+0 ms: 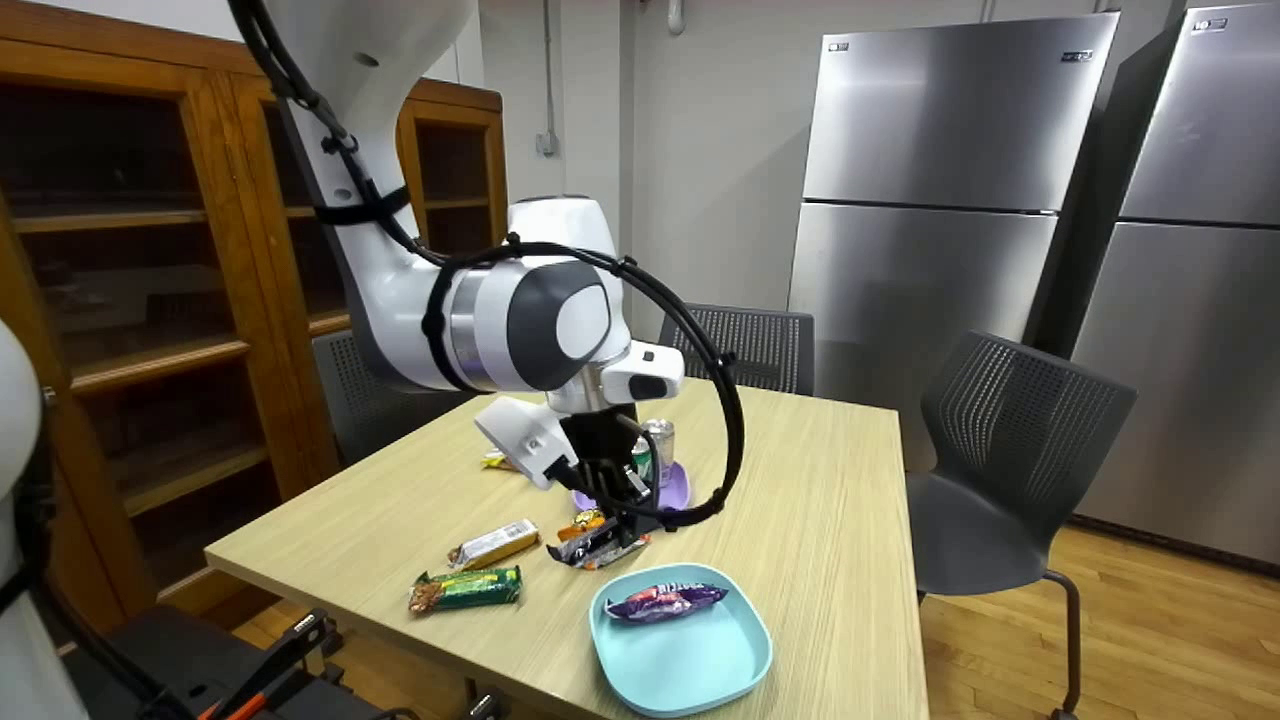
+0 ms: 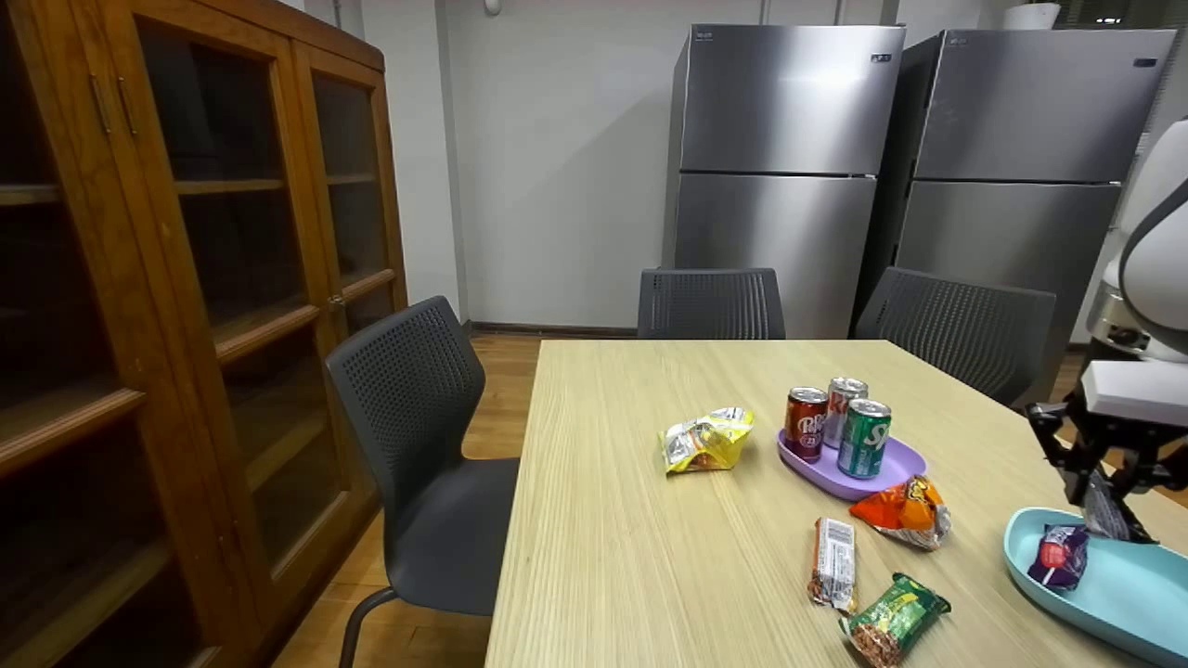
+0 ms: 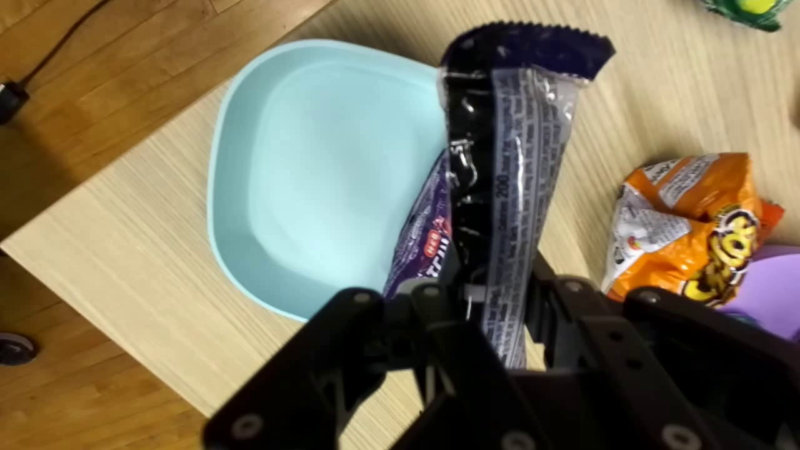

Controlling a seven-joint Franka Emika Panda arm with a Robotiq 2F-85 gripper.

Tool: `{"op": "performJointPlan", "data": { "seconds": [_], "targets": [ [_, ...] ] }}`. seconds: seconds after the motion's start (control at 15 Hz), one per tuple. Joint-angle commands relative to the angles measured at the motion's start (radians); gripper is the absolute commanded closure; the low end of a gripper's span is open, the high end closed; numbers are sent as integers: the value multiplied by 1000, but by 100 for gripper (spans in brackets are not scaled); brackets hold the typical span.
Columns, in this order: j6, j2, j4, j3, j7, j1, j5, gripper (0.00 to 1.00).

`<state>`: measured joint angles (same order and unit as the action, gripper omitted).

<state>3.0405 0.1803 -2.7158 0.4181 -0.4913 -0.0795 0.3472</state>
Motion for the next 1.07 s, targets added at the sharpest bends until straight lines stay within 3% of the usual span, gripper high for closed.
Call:
{"op": "performJointPlan", "data": {
  "seconds": [0.0, 0.13, 0.2, 0.33, 0.67, 1.0],
  "targets": [
    [77, 86, 11, 70, -83, -35, 21, 94],
    [100, 132, 17, 95, -101, -51, 4, 94],
    [113, 158, 16, 119, -31, -94, -103, 94],
    [127, 196, 16, 123, -4, -115, -206, 94],
    [136, 274, 35, 83, 54, -121, -420, 94],
    [135, 329, 86, 59, 82, -111, -514, 94]
  ]
}}
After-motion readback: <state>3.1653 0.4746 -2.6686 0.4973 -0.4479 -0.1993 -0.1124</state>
